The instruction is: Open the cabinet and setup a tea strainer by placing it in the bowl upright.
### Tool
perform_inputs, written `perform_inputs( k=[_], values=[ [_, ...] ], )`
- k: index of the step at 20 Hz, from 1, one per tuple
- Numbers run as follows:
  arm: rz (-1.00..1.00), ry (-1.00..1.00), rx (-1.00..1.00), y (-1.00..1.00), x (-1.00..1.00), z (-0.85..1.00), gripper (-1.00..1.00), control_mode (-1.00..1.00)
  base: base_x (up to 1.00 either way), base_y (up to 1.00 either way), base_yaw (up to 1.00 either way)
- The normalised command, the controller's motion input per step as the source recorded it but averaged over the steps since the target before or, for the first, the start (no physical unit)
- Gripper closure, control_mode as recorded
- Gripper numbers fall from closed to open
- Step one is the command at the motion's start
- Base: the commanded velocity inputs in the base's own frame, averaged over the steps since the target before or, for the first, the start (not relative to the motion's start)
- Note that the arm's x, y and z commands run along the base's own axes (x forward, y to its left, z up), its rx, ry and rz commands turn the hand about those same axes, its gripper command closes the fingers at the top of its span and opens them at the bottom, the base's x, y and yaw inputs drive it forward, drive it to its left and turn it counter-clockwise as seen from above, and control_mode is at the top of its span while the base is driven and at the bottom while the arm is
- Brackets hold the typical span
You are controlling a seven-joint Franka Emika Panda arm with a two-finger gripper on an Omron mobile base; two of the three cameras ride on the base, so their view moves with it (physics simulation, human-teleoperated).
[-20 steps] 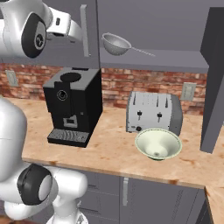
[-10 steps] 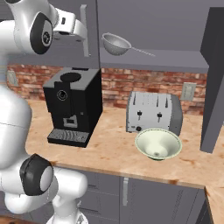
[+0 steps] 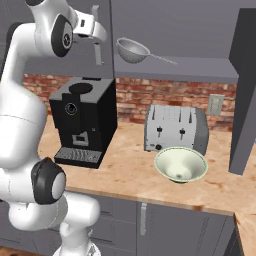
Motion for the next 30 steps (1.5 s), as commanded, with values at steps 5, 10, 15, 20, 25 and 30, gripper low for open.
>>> perform_inputs(
  k=[5,10,15,20,25,30],
  values=[
    [0.0,0.0,0.0,0.0,0.63,0.0,-1.0,-1.0,0.0,0.0,0.0],
    [0.0,0.0,0.0,0.0,0.61,0.0,-1.0,-1.0,0.0,0.0,0.0],
    [0.0,0.0,0.0,0.0,0.53,0.0,-1.0,-1.0,0.0,0.0,0.0],
    [0.0,0.0,0.0,0.0,0.44,-0.03,-1.0,-1.0,0.0,0.0,0.0],
    [0.0,-0.04,0.0,0.0,0.24,-0.02,-1.0,-1.0,0.0,0.0,0.0],
    [0.0,-0.01,0.0,0.0,0.07,0.0,-1.0,-1.0,0.0,0.0,0.0]
  ],
)
